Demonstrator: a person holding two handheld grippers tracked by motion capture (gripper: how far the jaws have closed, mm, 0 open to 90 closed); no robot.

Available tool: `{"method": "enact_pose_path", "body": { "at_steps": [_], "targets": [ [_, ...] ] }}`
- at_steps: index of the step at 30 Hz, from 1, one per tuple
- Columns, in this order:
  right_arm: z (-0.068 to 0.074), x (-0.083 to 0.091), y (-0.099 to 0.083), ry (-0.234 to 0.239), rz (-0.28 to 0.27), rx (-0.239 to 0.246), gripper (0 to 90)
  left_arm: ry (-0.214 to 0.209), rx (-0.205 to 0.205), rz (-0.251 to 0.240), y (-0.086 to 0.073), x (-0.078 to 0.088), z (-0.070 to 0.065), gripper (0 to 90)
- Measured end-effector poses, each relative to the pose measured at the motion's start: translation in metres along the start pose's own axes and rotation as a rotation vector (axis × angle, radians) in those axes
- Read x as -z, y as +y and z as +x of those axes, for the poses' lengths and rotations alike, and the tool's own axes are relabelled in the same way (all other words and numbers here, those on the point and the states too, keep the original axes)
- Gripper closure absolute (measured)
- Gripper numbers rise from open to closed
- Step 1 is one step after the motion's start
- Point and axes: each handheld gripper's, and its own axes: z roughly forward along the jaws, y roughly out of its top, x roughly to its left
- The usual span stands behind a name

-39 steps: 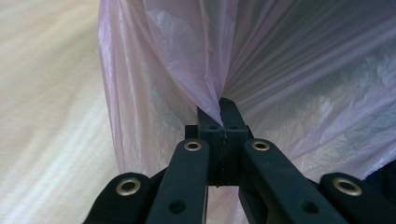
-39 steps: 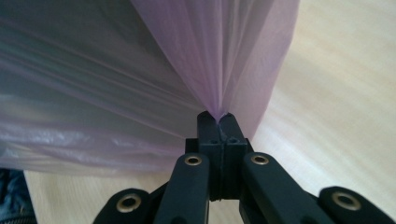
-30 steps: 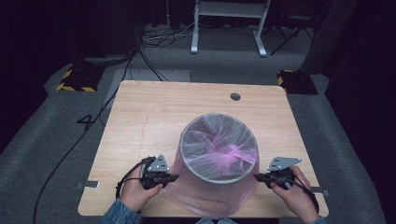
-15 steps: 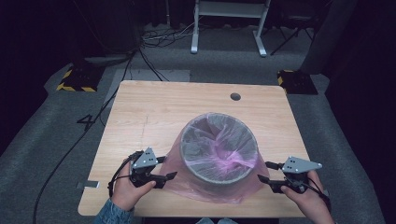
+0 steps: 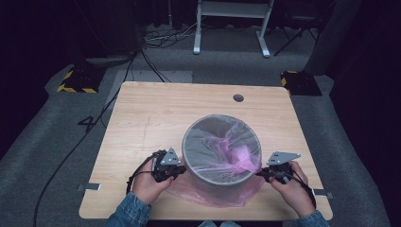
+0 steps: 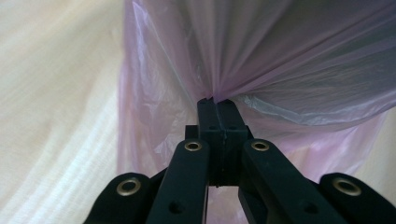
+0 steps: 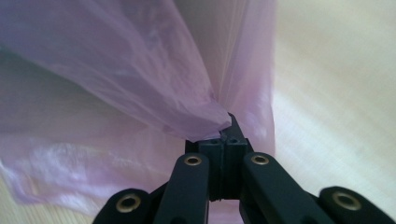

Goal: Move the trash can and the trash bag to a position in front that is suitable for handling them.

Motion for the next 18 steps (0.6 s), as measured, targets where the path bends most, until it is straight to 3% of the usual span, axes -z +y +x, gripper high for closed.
{"method": "enact_pose_path", "body": {
  "at_steps": [4, 8, 9, 11, 13, 14, 15, 16, 17, 18],
  "targets": [
    [0.000, -0.004, -0.013, 0.008, 0.047, -0.019, 90.0, 0.001, 0.016, 0.027, -0.007, -0.003, 0.000, 90.0],
    [-0.003, 0.006, -0.024, 0.006, 0.039, -0.053, 90.0, -0.031, 0.057, 0.024, -0.016, 0.007, 0.003, 88.6],
    [-0.004, 0.009, -0.026, 0.004, 0.031, -0.054, 86.9, -0.029, 0.052, -0.001, -0.017, 0.011, 0.002, 74.9],
    [-0.002, 0.016, -0.028, -0.026, -0.007, -0.044, 54.6, -0.031, 0.039, -0.118, -0.015, 0.017, 0.000, 45.2],
    [0.006, 0.024, -0.019, -0.057, -0.065, 0.014, 38.1, -0.040, 0.030, -0.199, -0.008, 0.024, 0.000, 32.0],
    [0.010, 0.028, -0.013, -0.052, -0.093, 0.038, 35.8, -0.040, 0.019, -0.221, -0.004, 0.026, -0.001, 29.0],
    [0.014, 0.031, -0.006, -0.042, -0.117, 0.053, 38.5, -0.042, 0.008, -0.205, 0.000, 0.028, -0.003, 30.3],
    [0.017, 0.033, 0.000, -0.031, -0.136, 0.072, 49.3, -0.056, -0.003, -0.192, 0.003, 0.029, -0.004, 35.7],
    [0.019, 0.034, 0.006, -0.015, -0.146, 0.095, 68.3, -0.080, -0.019, -0.195, 0.004, 0.028, -0.005, 48.9],
    [0.019, 0.035, 0.010, 0.008, -0.136, 0.104, 77.9, -0.090, -0.024, -0.191, 0.004, 0.027, -0.005, 69.1]
  ]
}}
